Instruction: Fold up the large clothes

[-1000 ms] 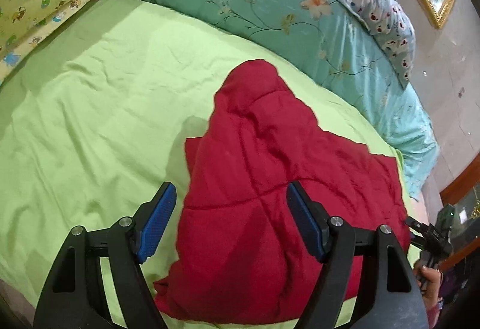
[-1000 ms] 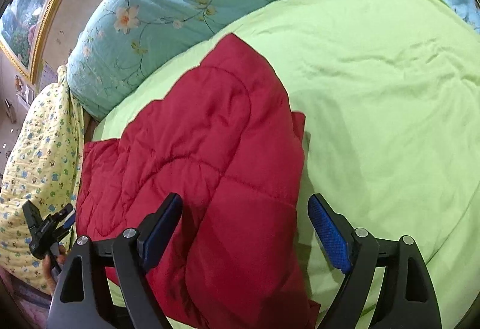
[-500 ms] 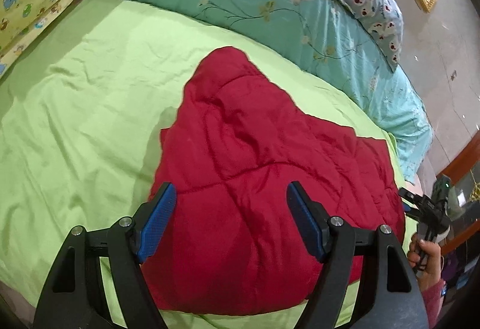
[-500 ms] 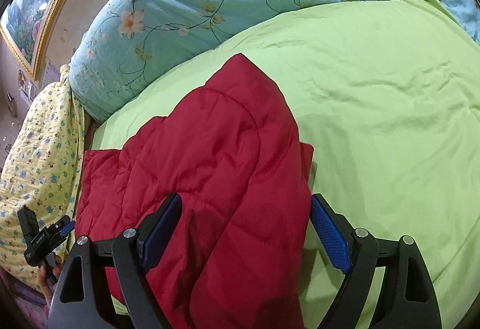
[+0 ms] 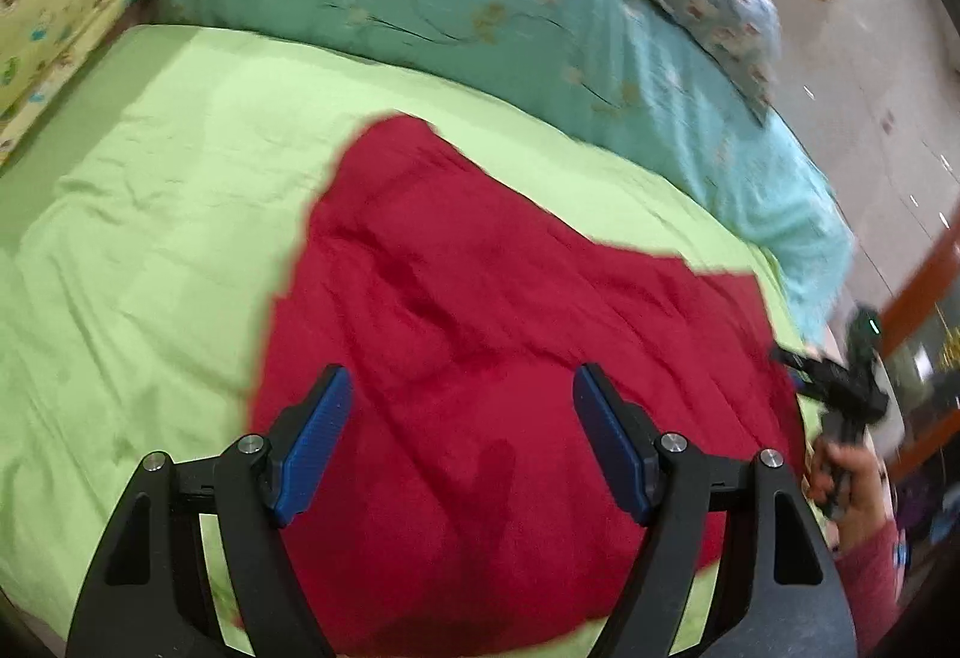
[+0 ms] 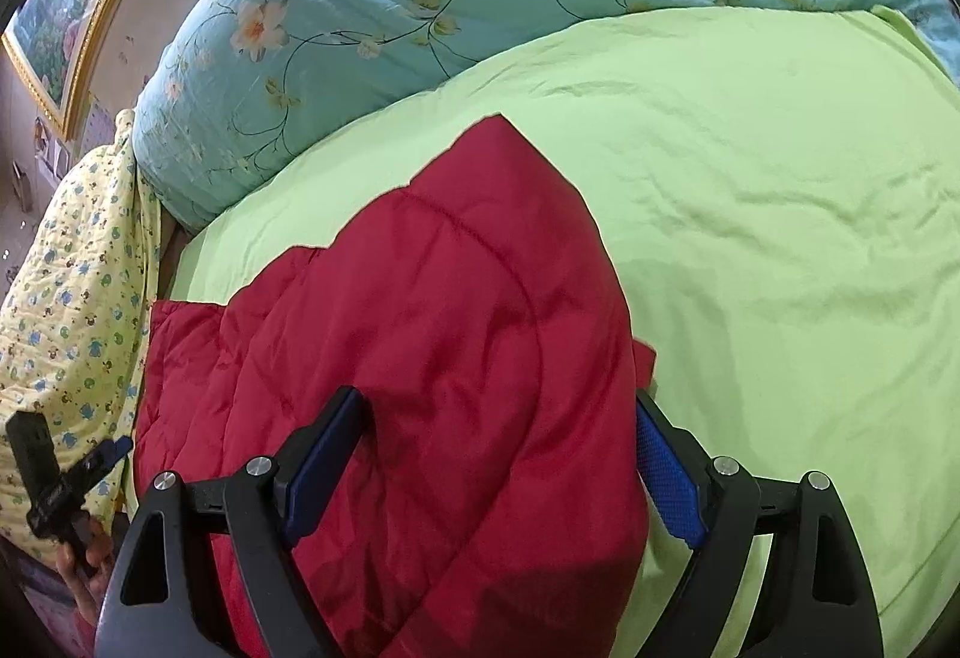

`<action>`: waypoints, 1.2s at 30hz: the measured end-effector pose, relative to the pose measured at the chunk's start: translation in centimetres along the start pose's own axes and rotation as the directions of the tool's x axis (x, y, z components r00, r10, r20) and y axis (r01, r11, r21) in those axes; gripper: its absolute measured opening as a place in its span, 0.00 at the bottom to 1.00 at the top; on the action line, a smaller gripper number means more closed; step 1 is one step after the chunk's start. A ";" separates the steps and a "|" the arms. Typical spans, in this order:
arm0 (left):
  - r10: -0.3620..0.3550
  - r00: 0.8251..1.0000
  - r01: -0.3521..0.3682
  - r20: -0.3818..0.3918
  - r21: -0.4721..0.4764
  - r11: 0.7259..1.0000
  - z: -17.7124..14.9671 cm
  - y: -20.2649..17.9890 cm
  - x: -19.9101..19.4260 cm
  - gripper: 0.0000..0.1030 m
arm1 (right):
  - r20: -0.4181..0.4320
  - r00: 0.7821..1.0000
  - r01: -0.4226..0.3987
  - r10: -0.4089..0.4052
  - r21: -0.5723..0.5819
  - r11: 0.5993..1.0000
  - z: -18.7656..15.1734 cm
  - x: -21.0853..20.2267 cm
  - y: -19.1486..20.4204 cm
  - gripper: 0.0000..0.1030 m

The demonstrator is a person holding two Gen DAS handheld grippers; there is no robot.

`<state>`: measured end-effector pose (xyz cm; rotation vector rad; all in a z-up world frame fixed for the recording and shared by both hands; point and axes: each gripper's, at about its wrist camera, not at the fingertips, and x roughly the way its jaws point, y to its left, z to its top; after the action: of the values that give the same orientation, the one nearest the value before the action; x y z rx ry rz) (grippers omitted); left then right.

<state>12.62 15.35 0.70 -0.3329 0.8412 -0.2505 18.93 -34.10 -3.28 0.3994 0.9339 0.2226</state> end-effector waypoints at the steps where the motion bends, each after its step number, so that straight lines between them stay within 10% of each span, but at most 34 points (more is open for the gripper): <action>1: 0.015 1.000 -0.015 -0.003 -0.018 1.000 0.7 0.9 0.7 0.74 | -0.003 1.000 0.005 -0.005 -0.007 1.000 0.4 0.2 0.1 0.86; 14: -0.004 0.983 -0.011 -0.183 -0.078 0.997 6.5 3.1 9.2 0.73 | -0.041 0.998 0.043 -0.047 -0.079 0.996 3.8 2.8 1.8 0.86; 16: -0.012 0.983 -0.001 -0.181 -0.071 0.997 6.4 3.0 9.4 0.48 | -0.049 0.997 0.054 -0.059 -0.096 0.994 4.1 3.3 1.9 0.86; 19: -0.002 0.984 -0.005 -0.177 -0.043 0.999 6.0 2.7 9.1 0.23 | -0.039 0.996 0.077 -0.082 -0.113 0.991 4.1 3.3 2.0 0.60; 20: 0.007 0.987 -0.012 -0.161 -0.029 1.000 6.0 2.5 8.7 0.20 | -0.036 0.996 0.078 -0.082 -0.111 0.991 4.1 3.2 2.0 0.37; 23: 0.027 0.996 -0.026 -0.079 0.012 1.000 6.5 1.3 6.8 0.17 | 0.019 0.998 0.068 -0.066 -0.110 0.992 3.9 1.7 2.4 0.24; 29: 0.078 0.996 -0.082 0.043 0.094 0.992 8.7 -1.1 5.8 0.16 | 0.164 0.983 0.107 -0.083 -0.142 0.984 4.7 -1.1 4.3 0.19; 36: 0.126 0.991 -0.125 -0.046 0.029 0.992 9.7 0.8 10.8 0.16 | 0.157 0.978 0.154 -0.141 -0.080 0.985 6.2 1.6 3.1 0.19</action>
<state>26.98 14.19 -0.98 -0.2487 0.9018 -0.1526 24.88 -32.19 0.19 0.2568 0.7977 0.0974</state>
